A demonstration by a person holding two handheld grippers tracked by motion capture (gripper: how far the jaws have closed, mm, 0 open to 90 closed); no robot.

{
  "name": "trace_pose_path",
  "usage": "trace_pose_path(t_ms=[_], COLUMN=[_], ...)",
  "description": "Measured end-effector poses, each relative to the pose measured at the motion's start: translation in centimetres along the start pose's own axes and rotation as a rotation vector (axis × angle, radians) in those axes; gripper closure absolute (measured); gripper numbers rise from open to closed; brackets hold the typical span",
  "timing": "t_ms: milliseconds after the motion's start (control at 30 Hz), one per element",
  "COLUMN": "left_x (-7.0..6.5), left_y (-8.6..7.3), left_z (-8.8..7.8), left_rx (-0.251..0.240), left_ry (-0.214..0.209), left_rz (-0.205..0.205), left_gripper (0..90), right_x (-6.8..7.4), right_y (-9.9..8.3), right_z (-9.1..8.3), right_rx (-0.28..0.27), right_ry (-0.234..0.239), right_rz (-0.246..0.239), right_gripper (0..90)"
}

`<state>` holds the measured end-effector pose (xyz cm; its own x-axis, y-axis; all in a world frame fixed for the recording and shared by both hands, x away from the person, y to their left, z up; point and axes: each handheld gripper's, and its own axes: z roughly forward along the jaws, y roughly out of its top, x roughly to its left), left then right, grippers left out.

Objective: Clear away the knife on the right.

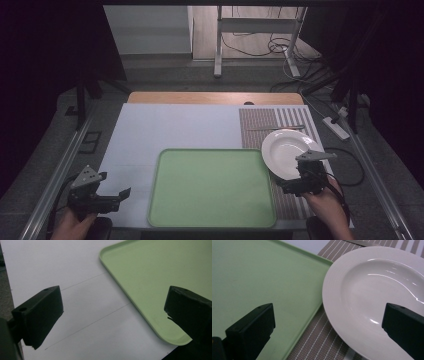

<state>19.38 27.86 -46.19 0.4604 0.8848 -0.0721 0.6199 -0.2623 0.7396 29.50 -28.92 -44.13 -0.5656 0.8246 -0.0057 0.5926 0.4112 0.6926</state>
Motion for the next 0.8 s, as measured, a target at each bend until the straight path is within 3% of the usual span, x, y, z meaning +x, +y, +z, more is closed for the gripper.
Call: trace_pose_path(t_ms=[167,367,433,800], left_x=[0.0,0.0,0.0,0.0], left_y=[0.0,0.0,0.0,0.0], left_z=[0.0,0.0,0.0,0.0], left_rx=[0.003,0.003,0.003,0.003], left_ry=[0.002,0.003,0.003,0.002], left_rz=[0.003,0.001,0.000,-0.001], left_gripper=[2.3,2.3,2.3,2.4], right_x=[-0.1,-0.6,-1.1,-3.0], right_y=[0.6,1.6,2.0,3.2], right_z=[0.9,2.1,2.9,5.1], right_rx=[0.018,0.023,0.029,0.052], right_ry=[0.008,0.010,-0.014,-0.040], right_rz=[-0.014,0.009,0.020,0.045], right_gripper=[0.0,0.0,0.0,0.0])
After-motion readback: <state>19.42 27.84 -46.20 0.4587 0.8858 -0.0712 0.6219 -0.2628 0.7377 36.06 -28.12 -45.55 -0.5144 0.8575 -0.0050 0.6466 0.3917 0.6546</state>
